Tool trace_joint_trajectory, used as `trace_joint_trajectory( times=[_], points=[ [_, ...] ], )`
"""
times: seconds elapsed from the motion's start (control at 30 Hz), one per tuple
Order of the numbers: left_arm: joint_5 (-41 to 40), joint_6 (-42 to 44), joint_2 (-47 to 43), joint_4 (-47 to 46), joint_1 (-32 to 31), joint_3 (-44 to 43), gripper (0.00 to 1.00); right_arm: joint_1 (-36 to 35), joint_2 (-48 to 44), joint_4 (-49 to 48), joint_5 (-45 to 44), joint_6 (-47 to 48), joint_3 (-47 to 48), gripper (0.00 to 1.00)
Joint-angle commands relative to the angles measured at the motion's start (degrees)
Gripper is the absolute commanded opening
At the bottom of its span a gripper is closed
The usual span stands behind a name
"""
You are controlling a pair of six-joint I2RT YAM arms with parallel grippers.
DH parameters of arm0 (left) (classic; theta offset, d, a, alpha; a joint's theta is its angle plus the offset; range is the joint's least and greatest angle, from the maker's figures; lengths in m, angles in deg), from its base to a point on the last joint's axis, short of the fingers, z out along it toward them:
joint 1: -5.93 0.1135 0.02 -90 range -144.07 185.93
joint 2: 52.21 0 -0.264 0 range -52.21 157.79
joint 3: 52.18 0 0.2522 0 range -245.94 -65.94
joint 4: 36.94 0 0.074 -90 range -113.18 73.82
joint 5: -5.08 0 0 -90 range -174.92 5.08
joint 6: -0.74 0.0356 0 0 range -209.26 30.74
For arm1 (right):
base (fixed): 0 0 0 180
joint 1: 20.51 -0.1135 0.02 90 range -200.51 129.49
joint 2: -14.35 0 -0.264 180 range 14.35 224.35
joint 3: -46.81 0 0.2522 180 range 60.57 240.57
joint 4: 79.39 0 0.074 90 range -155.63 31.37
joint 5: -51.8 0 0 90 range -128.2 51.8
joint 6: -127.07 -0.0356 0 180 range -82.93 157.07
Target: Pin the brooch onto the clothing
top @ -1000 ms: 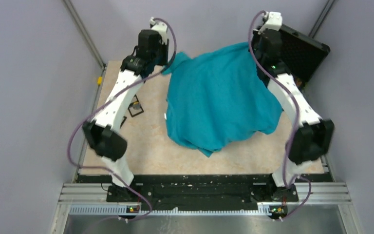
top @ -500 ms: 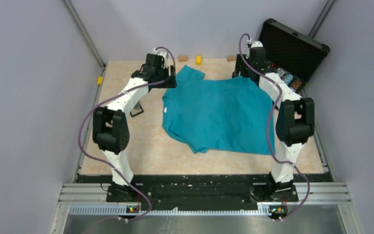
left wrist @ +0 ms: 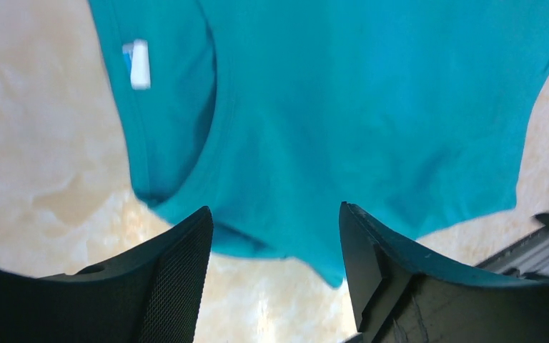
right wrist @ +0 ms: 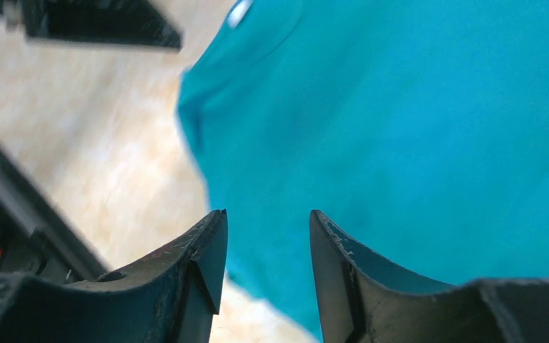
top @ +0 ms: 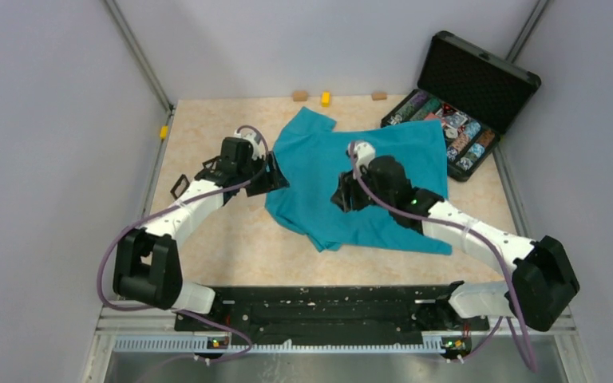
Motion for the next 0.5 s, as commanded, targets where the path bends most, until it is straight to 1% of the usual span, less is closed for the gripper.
trace_joint_trajectory(
  times=[0.0,0.07,0.1,0.17,0.27,0.37,0.47],
  points=[
    [4.0,-0.8,-6.8,4.2,0.4,2.5,0.69,-9.7,-3.5,-2.2,-1.4,-4.3,-5.9,0.45],
    [4.6,-0.7,-8.8,7.2,0.7,1.2,0.69,-14.5,-3.3,-2.1,-3.0,-5.4,-7.1,0.44],
    [4.5,0.3,-9.3,9.5,0.9,0.1,0.69,-17.6,-2.8,-1.8,-4.1,-5.5,-7.3,0.43],
    [2.2,3.5,-9.4,13.7,1.1,-3.5,0.69,-21.0,-1.4,-1.5,-5.6,-5.6,-7.3,0.41],
    [-2.8,9.5,-7.8,19.6,1.6,-8.7,0.69,-22.9,2.2,-1.2,-5.7,-5.7,-6.8,0.34],
    [-9.1,13.0,-6.4,23.3,1.9,-12.4,0.69,-24.4,5.7,0.7,-8.4,-4.8,-4.9,0.32],
    [-14.4,14.6,-7.3,21.6,1.8,-12.0,0.69,-26.1,8.9,1.6,-10.6,-4.2,-3.2,0.32]
  ],
)
